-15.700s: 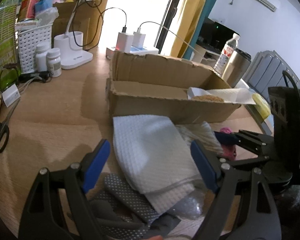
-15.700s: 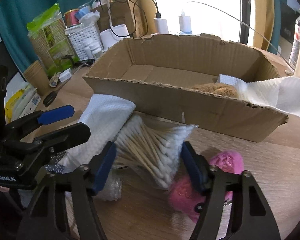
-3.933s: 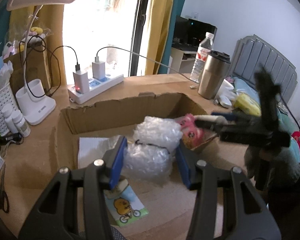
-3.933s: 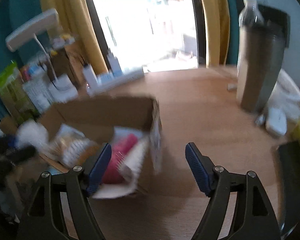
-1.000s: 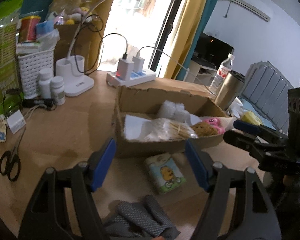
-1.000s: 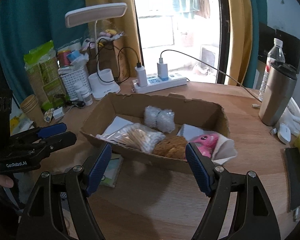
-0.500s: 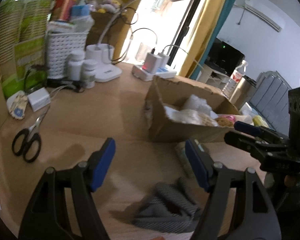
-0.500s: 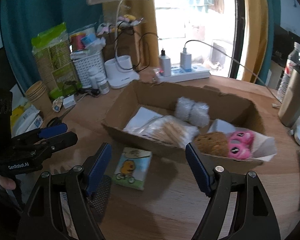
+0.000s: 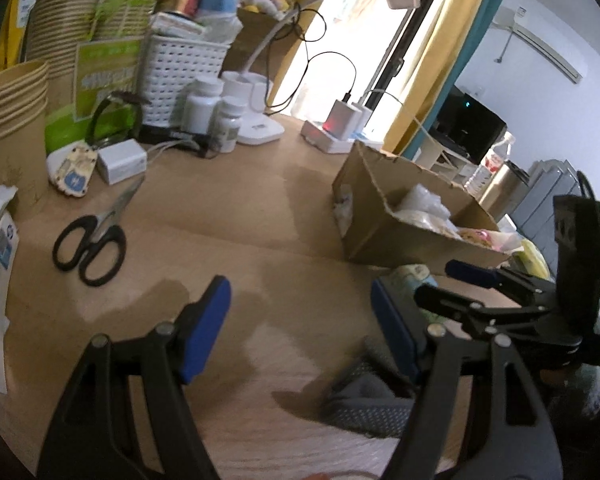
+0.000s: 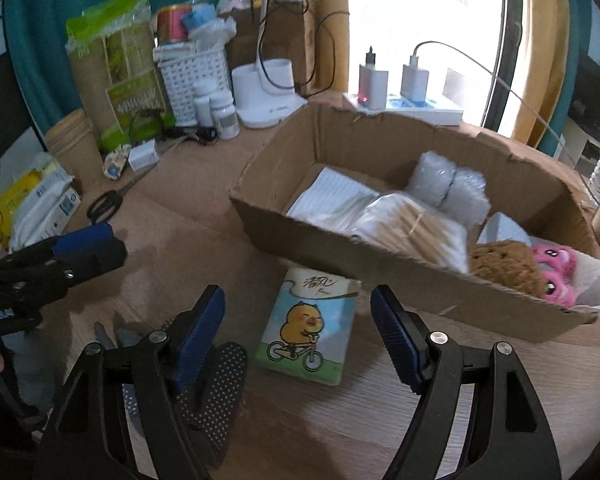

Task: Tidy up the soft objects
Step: 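Grasp the cartoon tissue pack with the right gripper while the left grasps the grey gloves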

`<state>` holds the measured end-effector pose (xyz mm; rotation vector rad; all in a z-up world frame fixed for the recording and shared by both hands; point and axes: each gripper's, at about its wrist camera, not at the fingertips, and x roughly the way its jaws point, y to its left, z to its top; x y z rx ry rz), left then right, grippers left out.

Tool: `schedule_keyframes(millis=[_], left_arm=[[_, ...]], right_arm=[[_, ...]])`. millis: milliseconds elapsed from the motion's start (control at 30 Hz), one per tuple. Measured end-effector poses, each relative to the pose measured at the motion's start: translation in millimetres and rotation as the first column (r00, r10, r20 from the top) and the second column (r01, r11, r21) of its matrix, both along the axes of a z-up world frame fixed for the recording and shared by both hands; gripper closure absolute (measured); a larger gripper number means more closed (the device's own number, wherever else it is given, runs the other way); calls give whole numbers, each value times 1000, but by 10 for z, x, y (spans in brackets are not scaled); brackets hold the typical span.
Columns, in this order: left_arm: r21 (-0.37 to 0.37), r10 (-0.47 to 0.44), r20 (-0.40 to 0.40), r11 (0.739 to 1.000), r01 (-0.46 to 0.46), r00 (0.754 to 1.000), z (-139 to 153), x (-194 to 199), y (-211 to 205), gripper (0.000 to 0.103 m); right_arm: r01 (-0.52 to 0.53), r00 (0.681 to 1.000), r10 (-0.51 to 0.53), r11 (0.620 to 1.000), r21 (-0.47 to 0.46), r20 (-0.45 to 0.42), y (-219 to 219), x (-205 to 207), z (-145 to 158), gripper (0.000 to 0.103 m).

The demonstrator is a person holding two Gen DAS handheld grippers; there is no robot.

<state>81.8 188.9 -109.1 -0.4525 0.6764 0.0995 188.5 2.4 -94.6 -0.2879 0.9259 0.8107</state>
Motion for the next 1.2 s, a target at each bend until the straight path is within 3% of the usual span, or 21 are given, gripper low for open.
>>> schedule_keyframes(millis=[367,733,1200], left_arm=[[7,-19,-24,1000,19,1000,-56,-53,-61,29],[40,-62,-36,997,63,997,-23,-72,-306,29],[104,-186,-130,974,200,974,-88,104,-953,29]], right_arm=[[3,999,-1,998,-60,34,-8,-62,-64,53],[30,999,-29,999,-30,26,-266,-129,-60,54],[115,993,-116,993,27,14,-915,-191,-55,54]])
